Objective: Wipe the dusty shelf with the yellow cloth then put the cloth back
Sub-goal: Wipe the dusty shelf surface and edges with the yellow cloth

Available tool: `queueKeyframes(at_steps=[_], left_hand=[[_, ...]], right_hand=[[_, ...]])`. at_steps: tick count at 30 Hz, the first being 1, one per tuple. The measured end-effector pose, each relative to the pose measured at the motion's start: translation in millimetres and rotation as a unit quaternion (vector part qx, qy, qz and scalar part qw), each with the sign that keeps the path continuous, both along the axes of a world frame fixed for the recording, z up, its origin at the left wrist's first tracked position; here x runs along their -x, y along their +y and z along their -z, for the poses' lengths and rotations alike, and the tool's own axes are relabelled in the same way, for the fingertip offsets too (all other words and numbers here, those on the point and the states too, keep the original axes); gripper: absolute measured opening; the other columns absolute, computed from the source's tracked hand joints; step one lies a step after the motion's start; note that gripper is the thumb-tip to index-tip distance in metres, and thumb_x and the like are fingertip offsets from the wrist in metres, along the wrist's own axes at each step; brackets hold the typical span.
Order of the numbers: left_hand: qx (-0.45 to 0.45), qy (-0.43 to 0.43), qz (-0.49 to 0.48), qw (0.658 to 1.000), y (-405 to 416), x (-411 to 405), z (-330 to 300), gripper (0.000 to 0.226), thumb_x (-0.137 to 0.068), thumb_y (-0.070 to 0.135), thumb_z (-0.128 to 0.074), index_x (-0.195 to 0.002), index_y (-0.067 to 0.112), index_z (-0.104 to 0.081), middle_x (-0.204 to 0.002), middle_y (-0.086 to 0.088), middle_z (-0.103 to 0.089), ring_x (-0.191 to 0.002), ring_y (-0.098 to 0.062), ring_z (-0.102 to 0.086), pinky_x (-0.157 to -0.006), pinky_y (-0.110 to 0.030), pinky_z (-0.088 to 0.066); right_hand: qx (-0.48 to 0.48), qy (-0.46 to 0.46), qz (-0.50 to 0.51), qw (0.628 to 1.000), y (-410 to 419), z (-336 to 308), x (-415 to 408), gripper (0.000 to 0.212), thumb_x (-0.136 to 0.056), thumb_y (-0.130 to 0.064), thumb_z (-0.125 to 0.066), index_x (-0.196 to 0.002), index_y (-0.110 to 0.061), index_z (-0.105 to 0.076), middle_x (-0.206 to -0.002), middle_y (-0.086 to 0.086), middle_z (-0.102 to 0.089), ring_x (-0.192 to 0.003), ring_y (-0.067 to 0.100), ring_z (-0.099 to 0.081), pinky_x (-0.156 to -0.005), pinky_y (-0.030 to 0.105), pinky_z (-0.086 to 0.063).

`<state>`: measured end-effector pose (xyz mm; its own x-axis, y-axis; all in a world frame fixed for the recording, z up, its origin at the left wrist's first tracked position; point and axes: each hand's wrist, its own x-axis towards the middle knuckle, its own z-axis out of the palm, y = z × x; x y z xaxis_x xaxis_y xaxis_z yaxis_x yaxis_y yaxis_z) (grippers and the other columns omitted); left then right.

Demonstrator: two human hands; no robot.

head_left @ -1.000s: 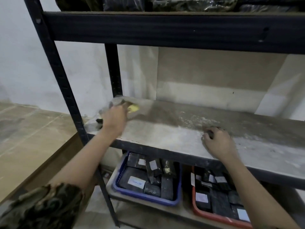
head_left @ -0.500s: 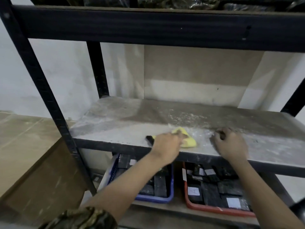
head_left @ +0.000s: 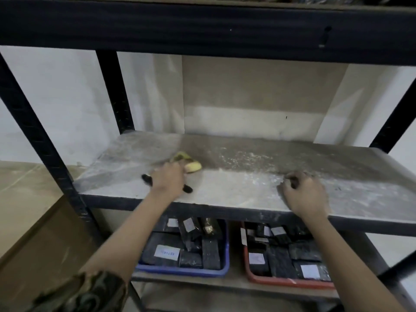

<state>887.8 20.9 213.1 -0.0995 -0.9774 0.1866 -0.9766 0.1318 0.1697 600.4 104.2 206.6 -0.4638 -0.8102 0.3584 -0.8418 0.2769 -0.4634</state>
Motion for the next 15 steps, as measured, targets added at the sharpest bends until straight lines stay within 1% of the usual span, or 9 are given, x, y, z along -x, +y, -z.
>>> queueKeyframes(at_steps=[1, 4, 5, 7, 9, 10, 11, 13, 15], left_hand=[[0.009, -0.007, 0.040, 0.999, 9.4, 21.3, 3.5, 0.036, -0.093, 0.011, -0.042, -0.124, 0.021, -0.056, -0.112, -0.010, -0.065, -0.099, -0.027, -0.062, -0.083, -0.040, -0.049], [0.033, 0.053, 0.183, 0.981, 59.7, 89.5, 3.6, 0.051, -0.090, 0.005, -0.043, -0.132, 0.034, -0.048, -0.133, -0.002, -0.057, -0.110, -0.025, -0.060, -0.094, -0.046, -0.046], [0.032, 0.070, 0.225, 0.971, 76.3, 106.0, -2.4, 0.049, -0.091, 0.007, -0.045, -0.132, 0.034, -0.048, -0.132, -0.001, -0.058, -0.109, -0.025, -0.061, -0.093, -0.043, -0.046], [-0.005, 0.108, 0.268, 0.957, 89.9, 119.0, -16.0, 0.040, -0.094, 0.013, -0.045, -0.130, 0.030, -0.051, -0.121, -0.004, -0.065, -0.100, -0.028, -0.063, -0.080, -0.036, -0.048], [-0.042, 0.161, 0.232, 0.958, 75.0, 105.9, -34.5, 0.034, -0.097, 0.016, -0.041, -0.127, 0.026, -0.055, -0.113, -0.011, -0.068, -0.097, -0.031, -0.064, -0.076, -0.038, -0.050], [-0.035, 0.152, 0.200, 0.967, 59.3, 90.4, -43.8, 0.032, -0.098, 0.017, -0.040, -0.125, 0.023, -0.057, -0.110, -0.014, -0.068, -0.098, -0.033, -0.064, -0.078, -0.039, -0.051], [-0.017, 0.125, 0.158, 0.979, 43.1, 72.9, -53.9, 0.031, -0.098, 0.017, -0.040, -0.122, 0.019, -0.059, -0.107, -0.017, -0.068, -0.098, -0.034, -0.064, -0.079, -0.041, -0.051], [0.055, 0.056, 0.052, 0.996, 11.9, 35.3, -69.9, 0.031, -0.095, 0.010, -0.040, -0.118, 0.009, -0.061, -0.107, -0.020, -0.067, -0.099, -0.036, -0.063, -0.080, -0.043, -0.050], [0.110, 0.017, -0.022, 0.994, -13.5, -3.3, -78.0, 0.033, -0.092, 0.002, -0.039, -0.120, 0.002, -0.056, -0.114, -0.024, -0.062, -0.102, -0.039, -0.061, -0.082, -0.044, -0.048]], right_hand=[[0.005, -0.002, -0.001, 1.000, -1.3, 0.2, 0.4, 0.023, -0.081, -0.030, -0.050, -0.094, -0.020, -0.066, -0.101, 0.008, -0.069, -0.096, 0.032, -0.058, -0.085, 0.043, -0.048], [0.012, -0.001, -0.001, 1.000, -1.4, 0.1, 1.3, 0.024, -0.080, -0.027, -0.050, -0.094, -0.018, -0.067, -0.102, 0.010, -0.068, -0.097, 0.033, -0.057, -0.084, 0.042, -0.048], [0.016, -0.003, 0.000, 1.000, -1.2, 0.4, 2.2, 0.024, -0.080, -0.026, -0.050, -0.094, -0.017, -0.068, -0.101, 0.011, -0.068, -0.097, 0.033, -0.057, -0.082, 0.040, -0.048], [0.022, -0.011, 0.000, 1.000, -1.1, 1.2, 3.7, 0.023, -0.082, -0.024, -0.050, -0.094, -0.015, -0.068, -0.100, 0.012, -0.067, -0.094, 0.031, -0.056, -0.077, 0.037, -0.044], [0.021, -0.017, -0.001, 1.000, -0.7, 1.4, 3.7, 0.023, -0.084, -0.023, -0.050, -0.095, -0.014, -0.068, -0.100, 0.011, -0.067, -0.094, 0.030, -0.056, -0.073, 0.034, -0.041], [0.025, -0.017, -0.001, 1.000, -0.1, 0.5, 3.2, 0.023, -0.084, -0.023, -0.049, -0.096, -0.014, -0.067, -0.100, 0.011, -0.066, -0.094, 0.030, -0.055, -0.073, 0.033, -0.040], [0.029, -0.018, -0.001, 0.999, 0.4, -0.6, 2.3, 0.023, -0.084, -0.023, -0.049, -0.096, -0.014, -0.067, -0.100, 0.012, -0.066, -0.096, 0.030, -0.055, -0.073, 0.033, -0.039], [0.035, -0.020, 0.003, 0.999, 2.1, -3.1, -0.4, 0.022, -0.084, -0.021, -0.050, -0.095, -0.014, -0.066, -0.100, 0.013, -0.065, -0.097, 0.032, -0.055, -0.074, 0.035, -0.040], [0.037, -0.024, 0.007, 0.999, 2.9, -4.4, -1.7, 0.021, -0.084, -0.021, -0.050, -0.095, -0.014, -0.066, -0.100, 0.014, -0.064, -0.097, 0.034, -0.055, -0.076, 0.036, -0.042]])
